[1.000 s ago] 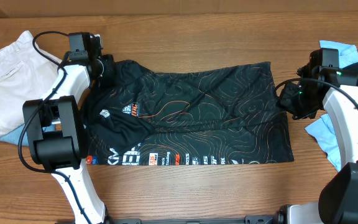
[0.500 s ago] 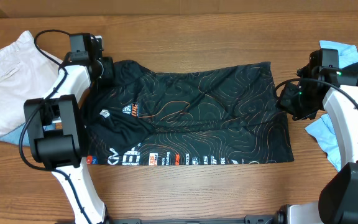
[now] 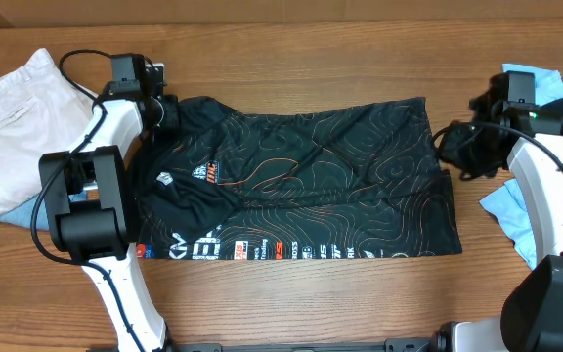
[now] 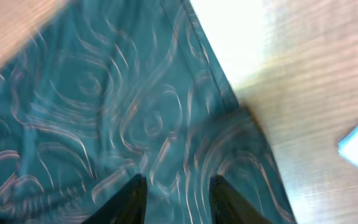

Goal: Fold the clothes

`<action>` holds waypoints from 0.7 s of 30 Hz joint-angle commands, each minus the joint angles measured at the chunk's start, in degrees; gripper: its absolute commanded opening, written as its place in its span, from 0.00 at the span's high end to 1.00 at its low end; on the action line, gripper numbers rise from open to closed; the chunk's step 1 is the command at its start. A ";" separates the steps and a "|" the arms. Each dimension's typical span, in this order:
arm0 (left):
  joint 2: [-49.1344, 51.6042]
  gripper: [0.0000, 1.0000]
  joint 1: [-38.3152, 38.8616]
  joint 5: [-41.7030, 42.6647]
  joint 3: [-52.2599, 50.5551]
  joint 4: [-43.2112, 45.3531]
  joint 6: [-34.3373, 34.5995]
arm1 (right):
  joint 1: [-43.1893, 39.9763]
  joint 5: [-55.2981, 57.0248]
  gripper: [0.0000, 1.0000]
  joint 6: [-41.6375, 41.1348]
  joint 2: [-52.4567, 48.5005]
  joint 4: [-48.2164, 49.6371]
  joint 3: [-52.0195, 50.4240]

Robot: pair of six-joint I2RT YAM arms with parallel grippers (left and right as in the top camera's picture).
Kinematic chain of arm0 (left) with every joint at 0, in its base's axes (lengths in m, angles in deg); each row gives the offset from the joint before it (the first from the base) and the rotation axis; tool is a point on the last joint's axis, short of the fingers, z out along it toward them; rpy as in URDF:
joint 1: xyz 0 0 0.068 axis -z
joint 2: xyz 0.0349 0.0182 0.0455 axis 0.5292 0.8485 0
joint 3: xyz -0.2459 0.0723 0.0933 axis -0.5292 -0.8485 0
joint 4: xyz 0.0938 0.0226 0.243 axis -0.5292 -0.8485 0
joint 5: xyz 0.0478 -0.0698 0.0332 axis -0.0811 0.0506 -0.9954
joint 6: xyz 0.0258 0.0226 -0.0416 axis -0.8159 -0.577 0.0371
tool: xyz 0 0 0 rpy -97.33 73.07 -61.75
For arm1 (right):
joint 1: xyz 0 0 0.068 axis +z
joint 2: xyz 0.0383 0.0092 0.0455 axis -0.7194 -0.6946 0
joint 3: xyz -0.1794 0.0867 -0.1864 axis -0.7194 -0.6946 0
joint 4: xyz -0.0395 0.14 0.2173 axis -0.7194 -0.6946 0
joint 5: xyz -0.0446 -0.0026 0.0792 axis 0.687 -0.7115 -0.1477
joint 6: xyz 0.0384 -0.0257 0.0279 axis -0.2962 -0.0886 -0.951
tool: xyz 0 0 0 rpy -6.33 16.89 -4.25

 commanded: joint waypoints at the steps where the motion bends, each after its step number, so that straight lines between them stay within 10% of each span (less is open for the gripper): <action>1: -1.95 0.96 -0.50 0.63 1.64 -3.41 2.99 | 0.11 -0.07 0.59 0.24 0.52 6.67 1.05; 21: -3.28 0.96 -4.42 10.38 1.70 -9.07 14.34 | 0.22 -2.80 0.53 3.67 -24.87 47.52 1.01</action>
